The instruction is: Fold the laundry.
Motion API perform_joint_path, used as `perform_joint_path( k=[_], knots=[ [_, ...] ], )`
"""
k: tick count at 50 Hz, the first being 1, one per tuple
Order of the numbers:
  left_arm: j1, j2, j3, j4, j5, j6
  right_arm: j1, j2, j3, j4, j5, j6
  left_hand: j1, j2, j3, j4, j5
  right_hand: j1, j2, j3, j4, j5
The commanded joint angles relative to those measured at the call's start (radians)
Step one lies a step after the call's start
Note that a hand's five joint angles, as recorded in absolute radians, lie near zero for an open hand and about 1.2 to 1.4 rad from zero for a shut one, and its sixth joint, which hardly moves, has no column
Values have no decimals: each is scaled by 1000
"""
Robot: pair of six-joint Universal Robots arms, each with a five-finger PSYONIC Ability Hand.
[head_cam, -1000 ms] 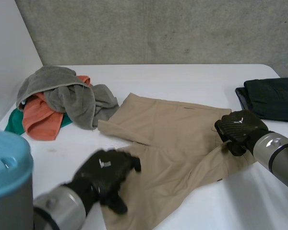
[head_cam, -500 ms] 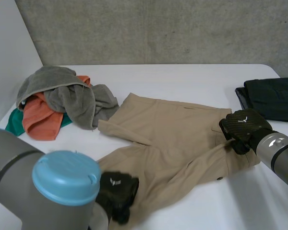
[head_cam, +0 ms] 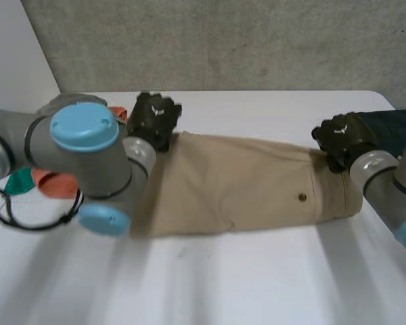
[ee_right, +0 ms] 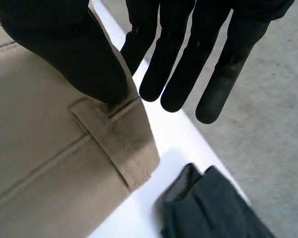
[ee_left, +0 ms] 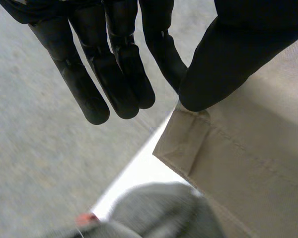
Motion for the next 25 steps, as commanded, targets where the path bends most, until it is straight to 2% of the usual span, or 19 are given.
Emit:
perform_joint_path(
  k=[1, 6, 8, 9, 11, 15, 18, 22, 25],
  knots=[
    [45, -286, 348, 115, 126, 0, 11, 213, -180, -242, 68, -2, 247, 198, 203, 198, 218, 272, 220, 200, 195, 207],
    [49, -464, 580, 173, 164, 0, 19, 380, -323, -395, 62, -10, 247, 198, 203, 198, 218, 272, 220, 200, 195, 207],
    [51, -506, 628, 181, 177, -1, 20, 461, -415, -420, 66, 1, 247, 198, 203, 198, 218, -308, -360, -380, -385, -373],
    [51, -523, 637, 190, 187, -3, 20, 484, -444, -414, 69, 1, -299, -348, -343, -348, -328, -569, -622, -641, -647, -635],
    [48, -525, 628, 205, 193, -4, 20, 537, -510, -376, 82, 2, -975, -1024, -1019, -1023, -1004, -949, -1002, -1021, -1027, -1015],
    [31, -494, 537, 271, 192, -7, 26, 511, -524, -243, 80, 8, -975, -1024, -1019, -1023, -1004, -949, -1002, -1021, -1027, -1015],
    [32, -391, 406, 320, 190, -18, 23, 451, -488, -138, 74, 44, -975, -1024, -1019, -1023, -1004, -949, -1002, -1021, -1027, -1015],
    [39, -232, 224, 340, 184, -38, 6, 258, -356, 49, 22, 165, -975, -1024, -1019, -1023, -1004, -949, -1002, -1021, -1027, -1015],
    [37, -135, 81, 339, 183, -79, 5, 189, -284, 118, -32, 209, -975, -1024, -1019, -1023, -1004, -949, -1002, -1021, -1027, -1015]
  ],
)
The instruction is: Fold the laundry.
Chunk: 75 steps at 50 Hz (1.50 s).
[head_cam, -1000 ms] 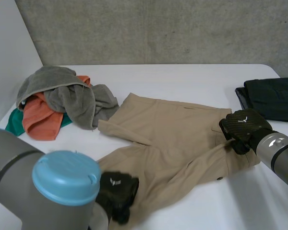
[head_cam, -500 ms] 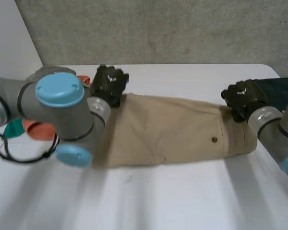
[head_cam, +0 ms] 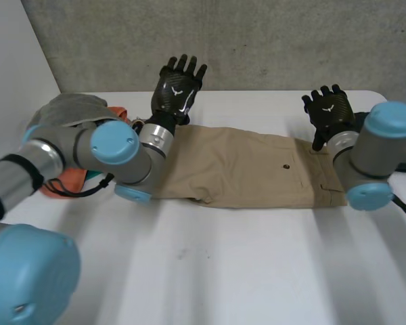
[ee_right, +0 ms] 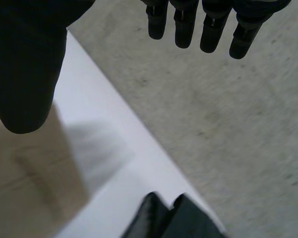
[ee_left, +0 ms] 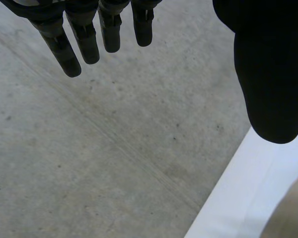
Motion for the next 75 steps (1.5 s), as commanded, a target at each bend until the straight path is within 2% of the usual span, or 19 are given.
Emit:
perform_joint_path(
  k=[1, 12, 16, 17, 20, 27, 32, 35, 38, 41, 50, 56, 57, 58, 60, 63, 68, 71, 75],
  knots=[
    [2, 250, -334, 17, -8, -69, -17, -237, 220, 250, -123, 140, -14, -33, -39, -30, -49, -54, -43, -43, -45, -48],
    [-15, 395, -567, 8, -11, -197, -60, -210, 325, 274, -134, 115, -14, -33, -39, -30, -49, 39, 49, 50, 48, 44],
    [-21, 395, -582, 2, -11, -197, -63, -176, 315, 264, -84, 78, -14, -33, -39, -30, -49, 164, 175, 176, 173, 170],
    [-23, 396, -583, 2, -11, -197, -64, -173, 314, 264, -69, 69, -14, -33, -39, -30, -49, 261, 271, 272, 270, 266],
    [-20, 396, -589, 2, -11, -197, -71, -170, 311, 261, -13, 27, -14, -33, -39, -30, -49, 1163, 1174, 1175, 1172, 1169],
    [-15, 451, -599, -26, -11, -200, -187, -251, 387, 189, 8, -14, -14, -33, -39, -30, -49, 1168, 1178, 1179, 1177, 1173],
    [-6, 508, -636, -53, -11, -207, -265, -422, 440, 159, -15, -243, -14, -33, -39, -30, -49, 1168, 1178, 1179, 1177, 1173],
    [2, 534, -664, -57, -11, -220, -267, -417, 441, 157, -19, -359, -14, -33, -39, -30, -49, 1168, 1178, 1179, 1177, 1173],
    [5, 541, -676, -57, -11, -230, -224, -407, 440, 134, -39, -480, -14, -33, -39, -30, -49, 1168, 1178, 1179, 1177, 1173],
    [5, 541, -681, -58, -12, -241, -65, -400, 426, 85, -93, -513, -14, -33, -39, -30, -49, 1168, 1178, 1179, 1177, 1173],
    [6, 551, -693, -57, -12, -270, 260, -270, 492, -147, -380, -550, -14, -33, -39, -30, -49, 1168, 1178, 1179, 1177, 1173],
    [5, 564, -679, -58, -12, -273, 331, -190, 506, -127, -415, -655, -14, -33, -39, -30, -49, 1168, 1178, 1179, 1177, 1173],
    [5, 564, -678, -58, -12, -273, 330, -194, 507, -125, -415, -656, -14, -33, -39, -30, -49, 989, 999, 1000, 998, 994],
    [5, 565, -675, -57, -12, -273, 331, -211, 515, -127, -417, -636, -14, -33, -39, -30, -49, 382, 393, 394, 391, 388],
    [5, 564, -653, -58, -12, -278, 325, -249, 525, -125, -409, -582, -14, -33, -39, -30, -49, -54, -43, -43, -45, -48],
    [0, 562, -612, -67, -16, -286, 267, -373, 558, -125, -420, -377, -14, -33, -39, -30, -49, -54, -43, -43, -45, -48],
    [-7, 547, -521, -107, -35, -308, 180, -508, 585, -128, -408, 141, -14, -33, -39, -30, -49, -54, -43, -43, -45, -48],
    [-23, 519, -458, -153, -45, -354, 144, -541, 570, -101, -388, 313, -14, -33, -39, -30, -49, -54, -43, -43, -45, -48],
    [-89, 444, -368, -233, -42, -391, 24, -584, 550, 5, -333, 358, -14, -33, -39, -30, -49, -54, -43, -43, -45, -48]
  ],
)
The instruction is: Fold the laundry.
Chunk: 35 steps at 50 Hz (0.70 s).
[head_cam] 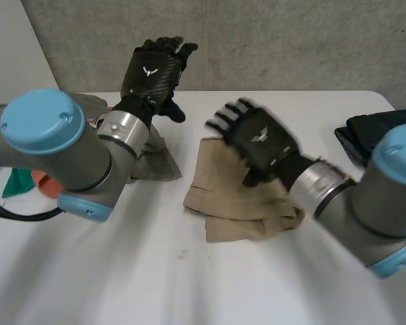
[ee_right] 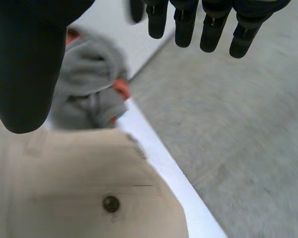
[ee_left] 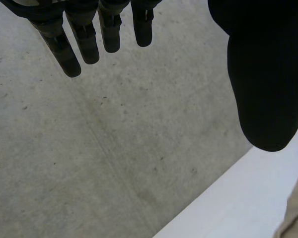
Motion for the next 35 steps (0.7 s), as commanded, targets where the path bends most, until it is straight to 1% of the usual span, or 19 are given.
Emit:
perform_joint_path(
  k=[1, 3, 5, 6, 8, 11, 13, 17, 19, 23, 26, 30, 31, 34, 35],
  knots=[
    [-86, -106, 154, -124, -2, -63, -165, -67, -37, 144, 83, 218, -14, -33, -39, -30, -49, -51, -40, -42, -41, -48],
    [-122, -166, 214, -175, 0, -63, -188, -45, -63, 191, 95, 216, -14, -33, -39, -30, -49, -51, -40, -42, -41, -48],
    [-142, -212, 260, -203, 0, -63, -185, 20, -135, 263, 106, 207, -14, -33, -39, -30, -49, -51, -40, -42, -41, -48],
    [-159, -261, 316, -232, -5, -62, -185, 43, -158, 282, 107, 202, -14, -33, -39, -30, -49, -51, -40, -42, -41, -48],
    [-170, -311, 372, -264, -8, -60, -184, 117, -232, 349, 104, 188, -14, -33, -39, -30, -49, -51, -40, -42, -41, -48],
    [-172, -404, 477, -333, -25, -45, -182, 180, -293, 415, 103, 175, -14, -33, -39, -30, -49, -51, -40, -42, -41, -48],
    [-167, -454, 536, -379, -65, -27, -181, 225, -335, 464, 95, 165, -14, -33, -39, -30, -49, -51, -40, -42, -41, -48],
    [-156, -493, 568, -416, -121, -1, -176, 281, -383, 489, 97, 167, -14, -33, -39, -30, -49, -51, -40, -42, -41, -48],
    [-152, -497, 565, -424, -137, 13, -163, 312, -404, 489, 98, 168, -14, -33, -39, -30, -49, -51, -40, -42, -41, -48],
    [-150, -499, 541, -468, -148, 39, -141, 367, -435, 492, 107, 161, -14, -33, -39, -30, -49, -51, -40, -42, -41, -48],
    [-152, -499, 519, -532, -148, 44, -141, 398, -442, 492, 107, 155, -14, -33, -39, -30, -49, -51, -40, -42, -41, -48],
    [-153, -496, 499, -608, -148, 44, -142, 427, -447, 486, 110, 87, -14, -33, -39, -30, -49, -51, -40, -42, -41, -48],
    [-153, -494, 496, -620, -148, 44, -142, 436, -449, 491, 116, 40, -14, -33, -39, -30, -49, -51, -40, -42, -41, -48],
    [-156, -490, 479, -667, -146, 44, -141, 447, -449, 492, 147, -37, -14, -33, -39, -30, -49, -51, -40, -42, -41, -48],
    [-158, -490, 478, -675, -146, 44, -138, 449, -449, 494, 176, -87, -14, -33, -39, -30, -49, -51, -40, -42, -41, -48]
  ],
)
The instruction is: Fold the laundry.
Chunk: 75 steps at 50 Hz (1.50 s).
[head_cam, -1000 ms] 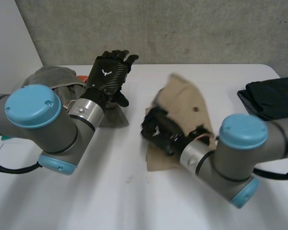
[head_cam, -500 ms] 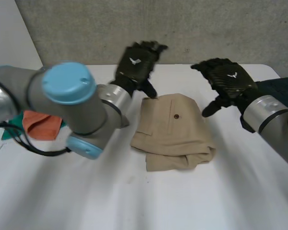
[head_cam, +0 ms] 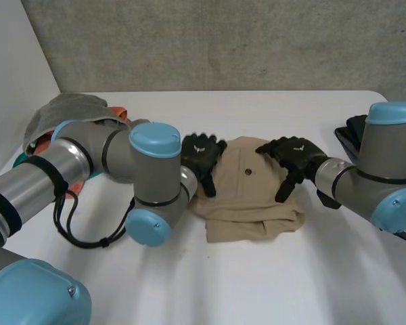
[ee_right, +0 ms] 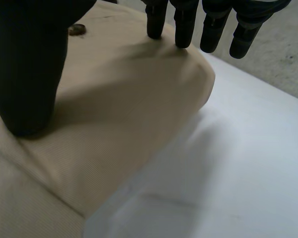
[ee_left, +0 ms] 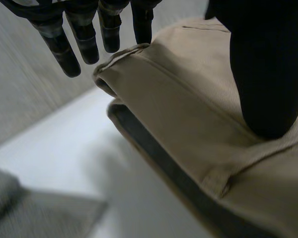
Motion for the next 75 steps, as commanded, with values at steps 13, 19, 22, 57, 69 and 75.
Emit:
perform_joint_path(
  k=[13, 19, 22, 57, 69, 75],
  knots=[
    [-9, 133, -77, -138, 6, -7, 6, -70, 43, -3, 146, -291, -14, -33, -39, -30, -49, -51, -40, -42, -41, -48],
    [-3, 279, -140, -83, 12, -13, 11, -217, 193, -121, 147, -288, -14, -33, -39, -30, -49, -51, -40, -42, -41, -48],
    [-3, 359, -193, -11, 43, -17, 32, -281, 314, -204, 146, -279, -14, -33, -39, -30, -49, -51, -40, -42, -41, -48],
    [54, 552, -370, 80, 595, -132, 104, -174, 683, -805, 63, -230, -5, -24, -29, -20, -39, -51, -40, -42, -41, -48],
    [57, 552, -367, 81, 595, -130, 112, -121, 551, -802, 69, -213, -5, -24, -29, -20, -39, 387, 398, 397, 398, 391],
    [60, 556, -367, 81, 595, -130, 126, -72, 467, -775, 70, -203, -5, -24, -29, -20, -39, 651, 662, 661, 661, 654]
  ],
)
